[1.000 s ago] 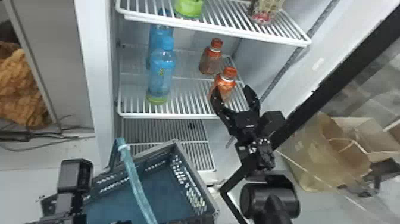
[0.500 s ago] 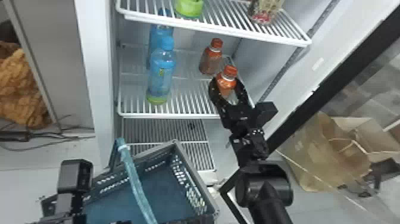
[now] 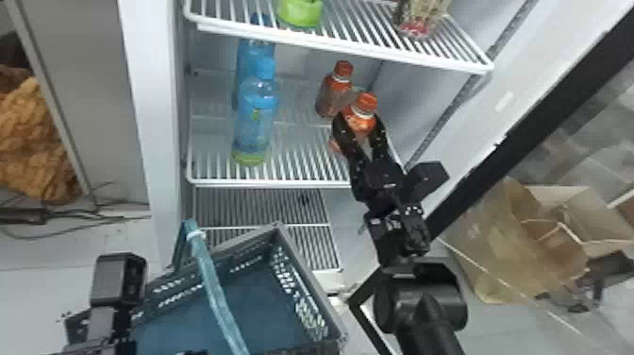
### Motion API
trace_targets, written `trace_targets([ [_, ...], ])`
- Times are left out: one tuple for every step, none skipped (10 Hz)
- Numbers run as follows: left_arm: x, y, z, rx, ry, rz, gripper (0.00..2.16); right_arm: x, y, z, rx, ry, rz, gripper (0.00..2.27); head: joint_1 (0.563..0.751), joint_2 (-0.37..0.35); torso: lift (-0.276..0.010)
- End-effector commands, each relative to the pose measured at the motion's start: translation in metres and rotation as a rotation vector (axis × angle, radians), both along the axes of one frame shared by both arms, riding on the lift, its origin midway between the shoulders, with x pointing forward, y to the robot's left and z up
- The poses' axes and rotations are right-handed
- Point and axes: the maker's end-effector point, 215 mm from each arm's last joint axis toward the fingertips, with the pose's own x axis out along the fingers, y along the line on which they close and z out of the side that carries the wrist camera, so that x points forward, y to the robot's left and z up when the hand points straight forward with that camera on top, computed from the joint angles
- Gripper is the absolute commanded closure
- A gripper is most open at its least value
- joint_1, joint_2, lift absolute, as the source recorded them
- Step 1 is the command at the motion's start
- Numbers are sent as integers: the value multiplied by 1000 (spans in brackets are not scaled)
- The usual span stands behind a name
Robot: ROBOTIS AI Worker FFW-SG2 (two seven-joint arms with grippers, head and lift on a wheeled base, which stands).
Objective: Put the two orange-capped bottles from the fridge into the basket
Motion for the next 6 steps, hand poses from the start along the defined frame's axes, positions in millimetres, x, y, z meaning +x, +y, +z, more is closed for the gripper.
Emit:
trace_targets([
  [0,0,1,-1,-1,1,1173,-14,2,14,60,-26,19,874,695,-350,-235],
  [0,0,0,-1,1,2,1173,-24,10,19,90,-8,53,872,695,-350,-235],
  [0,0,0,-1,1,2,1173,-37,26,30,87,7,104,872,695,-350,-235],
  [1,0,0,-1,1,5,1173,-50,50,43,73,39,171,874,695,-350,-235],
  [1,0,0,-2,1,3,1173,-68,67,55,68,81,226,874,695,-350,-235],
  [1,0,0,0,0,5,1173,-88,81,68,59,111,274,872,695,-350,-235],
])
